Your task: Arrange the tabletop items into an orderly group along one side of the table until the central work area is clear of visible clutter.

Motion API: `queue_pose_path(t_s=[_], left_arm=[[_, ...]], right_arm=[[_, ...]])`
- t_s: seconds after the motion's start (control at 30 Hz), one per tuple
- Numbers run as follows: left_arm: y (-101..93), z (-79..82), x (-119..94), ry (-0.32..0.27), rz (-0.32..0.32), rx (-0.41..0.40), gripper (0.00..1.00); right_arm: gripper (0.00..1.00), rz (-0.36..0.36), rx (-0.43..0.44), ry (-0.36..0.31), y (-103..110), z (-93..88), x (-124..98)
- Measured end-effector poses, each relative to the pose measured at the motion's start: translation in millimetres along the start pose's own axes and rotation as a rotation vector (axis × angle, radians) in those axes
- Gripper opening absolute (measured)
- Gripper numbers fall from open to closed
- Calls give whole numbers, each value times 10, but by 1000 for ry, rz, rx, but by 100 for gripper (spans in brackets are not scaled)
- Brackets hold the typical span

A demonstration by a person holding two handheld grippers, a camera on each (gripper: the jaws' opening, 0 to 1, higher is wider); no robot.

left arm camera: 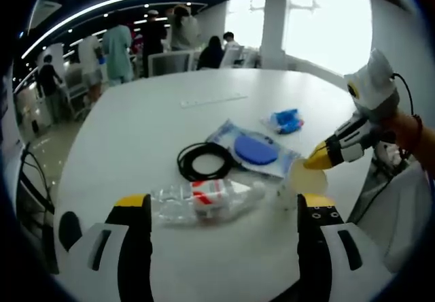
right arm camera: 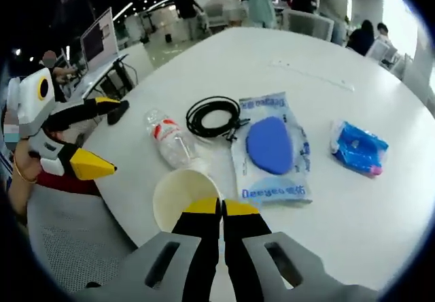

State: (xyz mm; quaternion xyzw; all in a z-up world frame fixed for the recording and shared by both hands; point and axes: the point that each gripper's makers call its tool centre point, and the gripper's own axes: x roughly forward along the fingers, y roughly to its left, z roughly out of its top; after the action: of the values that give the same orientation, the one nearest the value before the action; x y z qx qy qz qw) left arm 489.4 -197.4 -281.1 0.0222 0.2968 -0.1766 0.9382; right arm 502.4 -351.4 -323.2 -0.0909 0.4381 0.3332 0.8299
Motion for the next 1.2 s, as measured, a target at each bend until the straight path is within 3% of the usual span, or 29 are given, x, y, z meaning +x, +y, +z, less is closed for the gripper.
queue_pose_path(t_s=[0.23,0.6,0.97,1.0,1.1,1.2], left_arm=[[-6,17,-2,-6,2,3,85],[-11,29,0,-10,-5,1,85],[-5,36,7,-8,-5,6,85],[-4,35,6,-8,-5,7,85],[-3,31,4,-6,-5,4,85],[2,32,5,-6,-3,7,85]], right_arm=[[1,8,27,83,28,-144,5],[1,14,80,131,40,-194,-2],[3,18,142,138,44,-204,-15],[5,14,147,137,38,-204,-25],[27,6,145,125,34,-195,-57],[35,23,131,68,59,-103,-87]])
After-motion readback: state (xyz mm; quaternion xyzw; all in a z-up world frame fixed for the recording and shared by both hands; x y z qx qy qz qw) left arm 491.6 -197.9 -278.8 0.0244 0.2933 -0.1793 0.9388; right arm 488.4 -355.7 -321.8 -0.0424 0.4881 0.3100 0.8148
